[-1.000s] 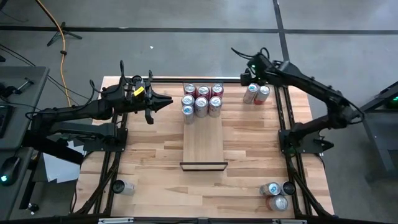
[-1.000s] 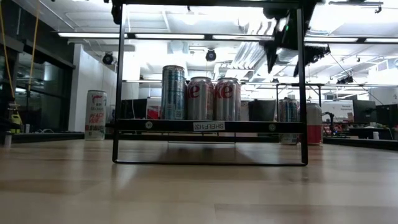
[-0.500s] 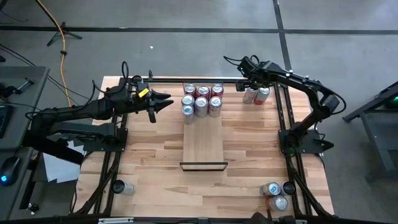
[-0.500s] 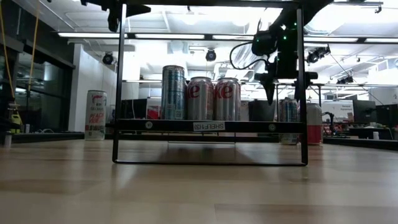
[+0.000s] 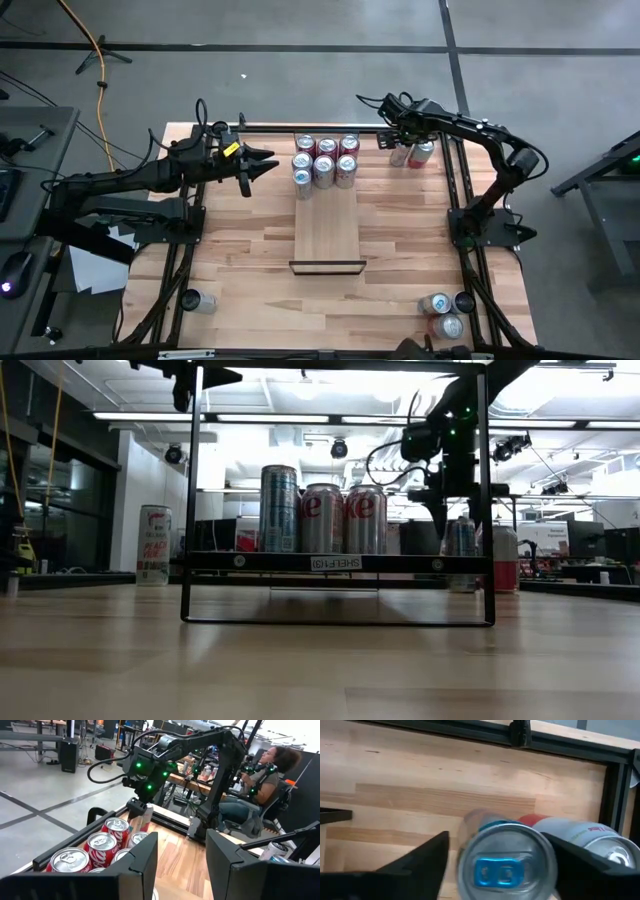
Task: Place canned beverage on shelf
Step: Put the top blue soda can on the shelf aligned with the other blue soda can
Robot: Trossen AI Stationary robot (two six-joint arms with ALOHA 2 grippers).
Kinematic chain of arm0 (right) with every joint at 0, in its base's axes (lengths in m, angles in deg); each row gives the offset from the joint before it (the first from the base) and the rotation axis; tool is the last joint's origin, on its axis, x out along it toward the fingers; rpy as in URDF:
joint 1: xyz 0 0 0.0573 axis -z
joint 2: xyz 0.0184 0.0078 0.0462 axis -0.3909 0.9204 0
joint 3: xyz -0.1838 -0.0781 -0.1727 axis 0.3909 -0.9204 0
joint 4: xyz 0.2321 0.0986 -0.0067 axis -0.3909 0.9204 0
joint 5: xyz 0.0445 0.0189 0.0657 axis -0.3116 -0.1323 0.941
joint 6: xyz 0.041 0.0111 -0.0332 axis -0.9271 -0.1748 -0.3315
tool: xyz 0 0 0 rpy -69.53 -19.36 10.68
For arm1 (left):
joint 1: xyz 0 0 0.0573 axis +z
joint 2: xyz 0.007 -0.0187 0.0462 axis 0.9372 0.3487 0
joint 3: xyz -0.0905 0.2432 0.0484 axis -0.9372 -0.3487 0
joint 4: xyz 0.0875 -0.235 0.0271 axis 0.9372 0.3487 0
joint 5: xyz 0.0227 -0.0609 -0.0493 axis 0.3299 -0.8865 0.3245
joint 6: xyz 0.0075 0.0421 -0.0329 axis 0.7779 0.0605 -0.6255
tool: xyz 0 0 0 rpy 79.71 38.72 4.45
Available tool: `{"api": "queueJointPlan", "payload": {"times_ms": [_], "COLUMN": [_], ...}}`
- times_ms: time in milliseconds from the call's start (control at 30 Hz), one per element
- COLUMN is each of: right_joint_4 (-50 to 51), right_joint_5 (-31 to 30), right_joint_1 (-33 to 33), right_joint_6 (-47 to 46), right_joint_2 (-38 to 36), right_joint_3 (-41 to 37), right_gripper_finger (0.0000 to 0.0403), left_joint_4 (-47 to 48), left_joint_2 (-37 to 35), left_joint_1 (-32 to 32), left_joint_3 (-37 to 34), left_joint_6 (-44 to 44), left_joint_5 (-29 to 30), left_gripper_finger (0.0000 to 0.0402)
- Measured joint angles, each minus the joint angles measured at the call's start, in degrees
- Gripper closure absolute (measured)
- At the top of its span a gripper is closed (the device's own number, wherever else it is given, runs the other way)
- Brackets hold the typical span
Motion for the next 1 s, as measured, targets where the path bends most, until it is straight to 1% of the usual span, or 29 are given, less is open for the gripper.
{"api": "queueJointPlan", "payload": {"times_ms": [100,133,367,500,600,733,867,1000], "right_joint_4": [0.96,1.08,0.93,0.90,1.21,1.14,1.53,1.95], "right_joint_5": [0.32,0.65,1.87,2.12,2.63,6.76,9.93,11.58], "right_joint_1": [-0.05,-0.20,-1.94,-2.94,-3.84,-5.74,-8.98,-13.00], "right_joint_6": [-0.61,-0.37,0.83,3.85,6.04,9.23,11.33,10.91], "right_joint_2": [-0.07,-0.09,-1.33,-3.48,-6.41,-11.08,-15.84,-19.56], "right_joint_3": [0.02,0.02,0.00,0.00,0.00,0.00,0.00,0.00], "right_gripper_finger": [0.0178,0.0183,0.0183,0.0183,0.0183,0.0183,0.0183,0.0183], "left_joint_4": [0.02,0.00,0.04,0.04,0.04,0.04,0.04,0.03], "left_joint_2": [0.00,0.00,0.00,0.00,0.00,0.00,0.00,0.00], "left_joint_1": [0.00,0.00,0.00,0.02,0.02,0.00,0.00,0.01], "left_joint_3": [0.00,0.00,0.00,0.00,0.00,0.00,0.00,0.00], "left_joint_6": [0.54,0.89,0.96,1.88,1.92,1.95,1.95,2.03], "left_joint_5": [0.14,0.14,0.77,1.08,1.08,1.08,1.10,1.12], "left_gripper_finger": [0.0294,0.0294,0.0294,0.0294,0.0294,0.0294,0.0294,0.0294]}}
